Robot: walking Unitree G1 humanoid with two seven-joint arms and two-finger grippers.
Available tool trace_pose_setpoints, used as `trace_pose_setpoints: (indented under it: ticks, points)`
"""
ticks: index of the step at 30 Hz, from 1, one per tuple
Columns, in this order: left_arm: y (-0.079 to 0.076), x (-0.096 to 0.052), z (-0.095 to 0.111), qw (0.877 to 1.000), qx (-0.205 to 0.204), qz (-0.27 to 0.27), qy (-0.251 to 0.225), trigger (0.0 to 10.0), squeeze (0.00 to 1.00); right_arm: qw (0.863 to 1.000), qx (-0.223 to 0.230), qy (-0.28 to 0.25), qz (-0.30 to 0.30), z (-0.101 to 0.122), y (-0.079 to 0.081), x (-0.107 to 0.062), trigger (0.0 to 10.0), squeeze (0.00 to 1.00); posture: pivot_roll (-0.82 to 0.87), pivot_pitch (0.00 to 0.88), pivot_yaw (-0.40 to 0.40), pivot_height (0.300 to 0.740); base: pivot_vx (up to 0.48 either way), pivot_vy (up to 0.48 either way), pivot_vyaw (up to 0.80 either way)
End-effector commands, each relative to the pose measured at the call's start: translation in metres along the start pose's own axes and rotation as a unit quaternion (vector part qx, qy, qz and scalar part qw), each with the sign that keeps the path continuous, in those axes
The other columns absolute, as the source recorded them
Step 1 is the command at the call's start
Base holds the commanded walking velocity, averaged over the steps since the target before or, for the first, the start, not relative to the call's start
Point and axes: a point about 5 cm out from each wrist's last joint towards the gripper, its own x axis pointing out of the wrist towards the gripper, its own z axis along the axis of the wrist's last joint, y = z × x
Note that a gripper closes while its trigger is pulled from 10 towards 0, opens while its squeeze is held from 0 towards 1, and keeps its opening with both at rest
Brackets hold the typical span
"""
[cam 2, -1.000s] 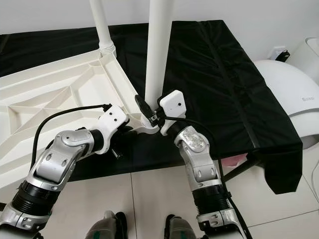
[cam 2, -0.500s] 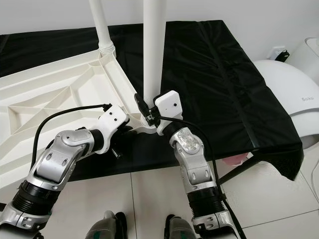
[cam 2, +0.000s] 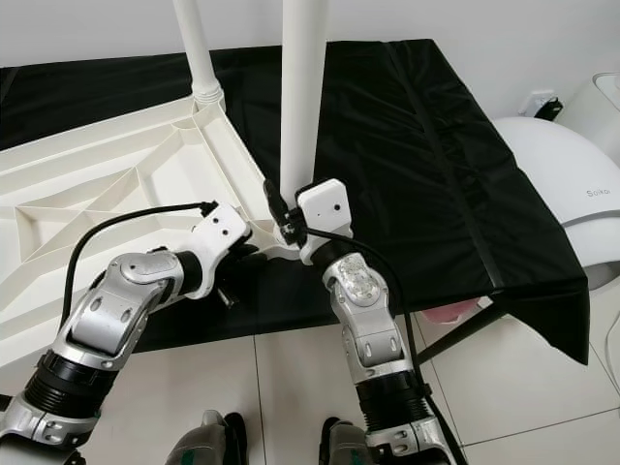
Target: Building children table
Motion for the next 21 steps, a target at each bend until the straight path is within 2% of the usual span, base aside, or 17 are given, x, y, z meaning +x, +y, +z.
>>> trace_pose_setpoints:
  ticks: [1, 21]
  points:
    - [0.003, -0.0014, 0.0166, 0.999, 0.016, 0.026, -0.035, 10.0, 0.0, 0.999, 0.007, 0.04, -0.018, -0.0147, -0.0003, -0.0068, 10.0, 0.0, -0.09, 0.184, 0.008, 0.74, 0.0, 0.0, 0.0]
    - [0.0005, -0.0001, 0.0178, 0.999, 0.017, 0.026, -0.039, 10.0, 0.0, 0.995, -0.019, 0.046, -0.092, -0.0155, -0.003, -0.0054, 10.0, 0.0, -0.08, 0.164, -0.008, 0.74, 0.0, 0.0, 0.0]
